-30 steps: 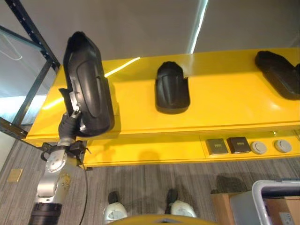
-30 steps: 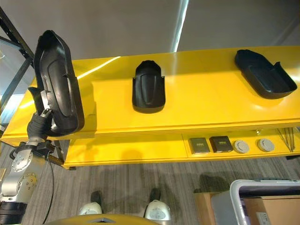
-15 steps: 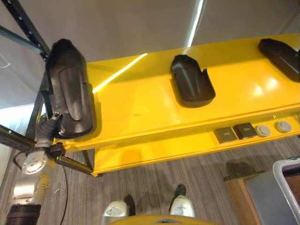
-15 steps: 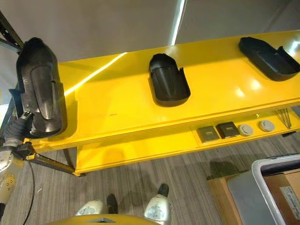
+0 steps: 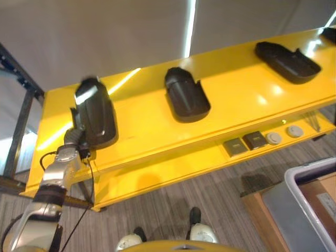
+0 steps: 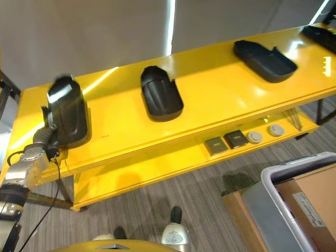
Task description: Move parts from the plastic box to the shelf.
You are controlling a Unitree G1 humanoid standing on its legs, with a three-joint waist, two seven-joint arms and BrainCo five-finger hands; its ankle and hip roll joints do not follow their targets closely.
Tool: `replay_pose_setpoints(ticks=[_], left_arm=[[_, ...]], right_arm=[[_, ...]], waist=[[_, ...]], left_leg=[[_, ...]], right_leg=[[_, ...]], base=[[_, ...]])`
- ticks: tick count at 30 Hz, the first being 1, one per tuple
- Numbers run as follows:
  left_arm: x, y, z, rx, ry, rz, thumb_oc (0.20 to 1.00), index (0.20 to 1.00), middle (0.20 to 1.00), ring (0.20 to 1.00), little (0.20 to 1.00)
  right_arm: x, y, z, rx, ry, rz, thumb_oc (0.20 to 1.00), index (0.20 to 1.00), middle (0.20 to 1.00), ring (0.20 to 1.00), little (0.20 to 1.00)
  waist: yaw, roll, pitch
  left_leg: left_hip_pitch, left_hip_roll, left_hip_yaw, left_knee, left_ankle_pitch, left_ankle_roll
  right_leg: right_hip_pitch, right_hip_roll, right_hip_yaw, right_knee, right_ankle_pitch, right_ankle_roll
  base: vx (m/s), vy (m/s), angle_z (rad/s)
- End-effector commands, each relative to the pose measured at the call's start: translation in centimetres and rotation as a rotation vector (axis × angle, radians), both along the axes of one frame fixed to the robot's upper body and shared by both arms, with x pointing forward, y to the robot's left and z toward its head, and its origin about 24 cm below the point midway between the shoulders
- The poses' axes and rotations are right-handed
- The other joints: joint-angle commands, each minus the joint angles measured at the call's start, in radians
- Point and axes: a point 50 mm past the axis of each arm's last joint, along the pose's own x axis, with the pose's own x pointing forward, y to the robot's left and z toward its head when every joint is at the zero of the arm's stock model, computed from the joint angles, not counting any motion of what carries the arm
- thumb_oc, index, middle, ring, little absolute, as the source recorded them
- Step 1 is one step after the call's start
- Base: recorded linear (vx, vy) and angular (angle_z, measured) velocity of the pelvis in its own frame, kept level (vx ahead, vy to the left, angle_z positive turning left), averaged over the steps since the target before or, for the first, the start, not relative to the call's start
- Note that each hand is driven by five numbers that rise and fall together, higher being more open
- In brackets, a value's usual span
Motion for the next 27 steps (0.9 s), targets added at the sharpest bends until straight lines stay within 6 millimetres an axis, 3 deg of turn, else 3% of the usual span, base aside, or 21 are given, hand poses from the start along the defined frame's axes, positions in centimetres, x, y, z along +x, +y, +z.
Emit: replay_pose_setpoints(ticks=[1, 5, 13, 19, 25, 27], left_arm=[[1.7, 2.3, 4.5, 0.220, -0.088, 0.051, 0.200, 0.200, 0.200, 0.200, 0.200], [1.6, 4.4, 4.3, 0.321, 0.034, 0.054, 0.200, 0.200, 0.200, 0.200, 0.200], [1.0, 4.7, 2.5, 0.340, 0.140, 0.050, 0.200, 0.200, 0.200, 0.200, 0.200], [0.2, 3.1, -0.3, 0.240, 0.173, 0.013, 0.200, 0.200, 0.200, 0.200, 0.200], [-0.9, 0.3, -4.1, 0.110, 0.208, -0.003, 0.200, 0.200, 0.200, 0.200, 0.200], [-0.9, -0.1, -4.4, 0.109, 0.203, -0.006, 0.200, 0.200, 0.200, 0.200, 0.200]], right_arm=[[-0.4, 0.2, -0.1, 0.008, 0.052, 0.047, 1.000, 1.000, 1.000, 1.000, 1.000], [0.0, 0.4, -0.2, 0.003, 0.042, 0.052, 1.000, 1.000, 1.000, 1.000, 1.000], [0.7, 0.7, -0.3, -0.007, 0.047, 0.085, 1.000, 1.000, 1.000, 1.000, 1.000], [1.0, 1.2, -0.4, -0.009, 0.048, 0.074, 1.000, 1.000, 1.000, 1.000, 1.000], [1.3, 1.2, -0.4, -0.013, 0.051, 0.079, 1.000, 1.000, 1.000, 1.000, 1.000], [1.3, 1.2, -0.4, -0.015, 0.052, 0.080, 1.000, 1.000, 1.000, 1.000, 1.000]], waist=[[-0.001, -0.006, 0.001], [-0.009, -0.001, -0.013], [0.000, 0.007, -0.028], [0.015, 0.014, -0.033], [0.022, 0.019, -0.035], [0.022, 0.018, -0.035]], left_leg=[[-0.065, 0.035, -0.067, 0.035, -0.009, 0.010], [-0.047, 0.036, -0.053, 0.032, -0.011, 0.010], [-0.046, 0.037, -0.041, 0.035, -0.001, 0.011], [-0.043, 0.033, -0.050, 0.031, -0.002, 0.012], [-0.045, 0.032, -0.052, 0.022, 0.003, 0.009], [-0.044, 0.033, -0.051, 0.020, 0.004, 0.007]], right_leg=[[0.024, -0.049, 0.033, 0.113, -0.164, 0.090], [0.045, -0.042, 0.036, 0.098, -0.165, 0.085], [0.059, -0.036, 0.038, 0.074, -0.156, 0.070], [0.069, -0.039, 0.030, 0.071, -0.162, 0.066], [0.069, -0.039, 0.025, 0.071, -0.166, 0.061], [0.069, -0.039, 0.025, 0.070, -0.167, 0.060]], base=[[0.02, -0.041, -0.06], [0.02, -0.045, -0.04], [0.00, -0.015, 0.01], [0.00, 0.000, 0.00], [0.01, 0.001, 0.03], [0.00, 0.000, 0.00]])
